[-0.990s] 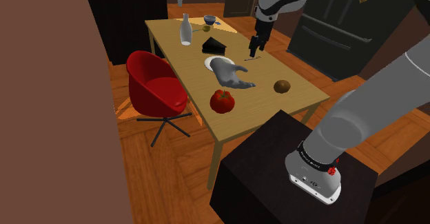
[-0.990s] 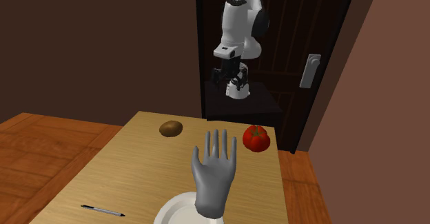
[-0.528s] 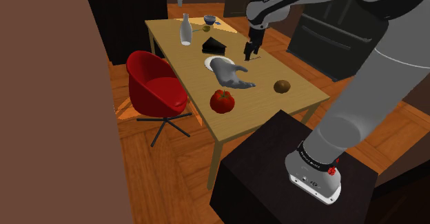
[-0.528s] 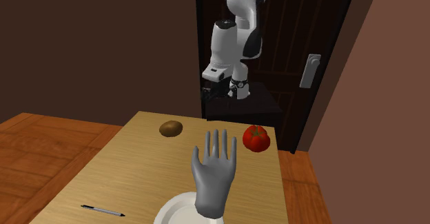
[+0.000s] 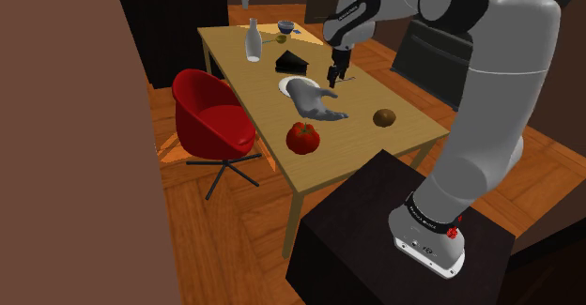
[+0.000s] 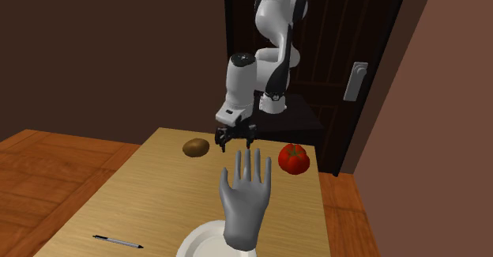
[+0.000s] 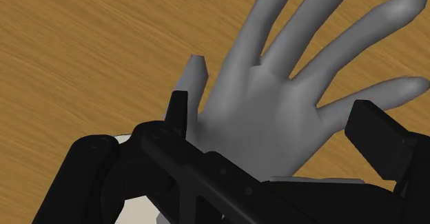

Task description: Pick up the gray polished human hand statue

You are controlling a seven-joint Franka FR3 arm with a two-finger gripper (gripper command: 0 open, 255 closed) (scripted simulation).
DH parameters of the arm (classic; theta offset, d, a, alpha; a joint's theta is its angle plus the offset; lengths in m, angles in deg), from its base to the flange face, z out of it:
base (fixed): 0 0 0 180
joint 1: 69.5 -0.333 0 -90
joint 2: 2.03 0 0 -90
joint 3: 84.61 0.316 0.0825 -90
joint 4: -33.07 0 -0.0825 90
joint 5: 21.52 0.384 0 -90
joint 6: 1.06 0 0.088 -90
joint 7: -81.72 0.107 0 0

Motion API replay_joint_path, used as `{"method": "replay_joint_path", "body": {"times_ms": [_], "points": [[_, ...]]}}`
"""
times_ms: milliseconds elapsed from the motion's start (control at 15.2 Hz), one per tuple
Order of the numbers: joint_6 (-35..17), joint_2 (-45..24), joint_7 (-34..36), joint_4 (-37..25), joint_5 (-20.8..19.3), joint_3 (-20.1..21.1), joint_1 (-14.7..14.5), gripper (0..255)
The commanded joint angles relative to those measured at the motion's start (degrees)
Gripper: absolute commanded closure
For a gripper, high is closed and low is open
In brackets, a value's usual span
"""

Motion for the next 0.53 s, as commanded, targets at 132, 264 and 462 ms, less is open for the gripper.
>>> {"method": "replay_joint_path", "body": {"times_ms": [132, 264, 462], "points": [[0.6, -9.8, -2.4, -9.9, 1.8, 0.9, 2.2, 0], [1.2, -14.6, -3.4, -15.1, 2.4, 1.3, 3.5, 0], [1.5, -19.6, -4.2, -20.2, 2.9, 1.8, 4.8, 0]]}}
